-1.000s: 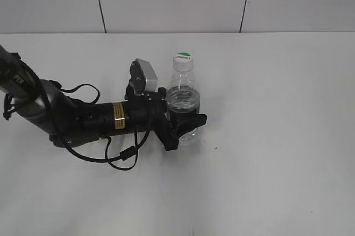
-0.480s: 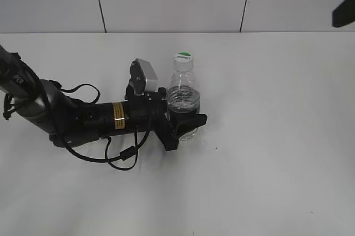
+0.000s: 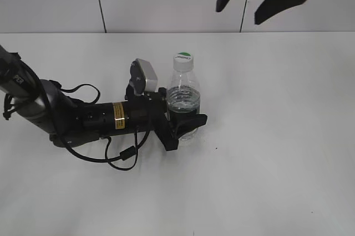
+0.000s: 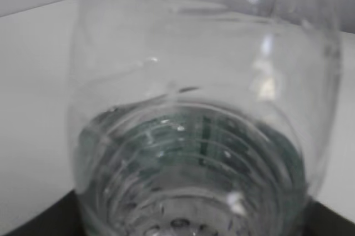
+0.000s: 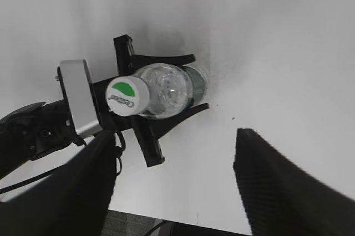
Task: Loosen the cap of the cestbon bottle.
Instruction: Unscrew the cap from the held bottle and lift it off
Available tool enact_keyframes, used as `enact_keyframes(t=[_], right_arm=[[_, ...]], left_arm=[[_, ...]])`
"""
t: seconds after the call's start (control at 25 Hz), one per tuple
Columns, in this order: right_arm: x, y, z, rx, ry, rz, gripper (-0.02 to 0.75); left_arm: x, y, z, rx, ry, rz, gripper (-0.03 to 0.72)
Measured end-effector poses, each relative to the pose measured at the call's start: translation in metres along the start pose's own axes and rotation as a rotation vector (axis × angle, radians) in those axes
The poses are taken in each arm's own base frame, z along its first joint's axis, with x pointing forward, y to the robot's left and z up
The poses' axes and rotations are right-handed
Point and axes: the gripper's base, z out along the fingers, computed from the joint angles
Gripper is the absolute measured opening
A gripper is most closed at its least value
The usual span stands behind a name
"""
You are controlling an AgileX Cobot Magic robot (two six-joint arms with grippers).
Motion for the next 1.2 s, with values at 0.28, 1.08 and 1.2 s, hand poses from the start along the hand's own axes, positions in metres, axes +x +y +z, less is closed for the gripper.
enact_keyframes(t=[0.28, 1.08, 1.2], right_arm=[[-0.008, 0.024, 0.054, 0.011, 0.091, -0.021, 0.461], [0.003, 0.05, 0.098, 0.021, 0.113, -0.09, 0.458], [0.001, 0.049, 0.098, 0.027, 0.094, -0.097, 0.458]], left_arm=[[0.0, 0.0, 0.0, -0.001, 0.002, 0.001, 0.407], [0.0, 0.0, 0.0, -0.003, 0.01, 0.002, 0.406], [0.0, 0.0, 0.0, -0.003, 0.01, 0.002, 0.406]])
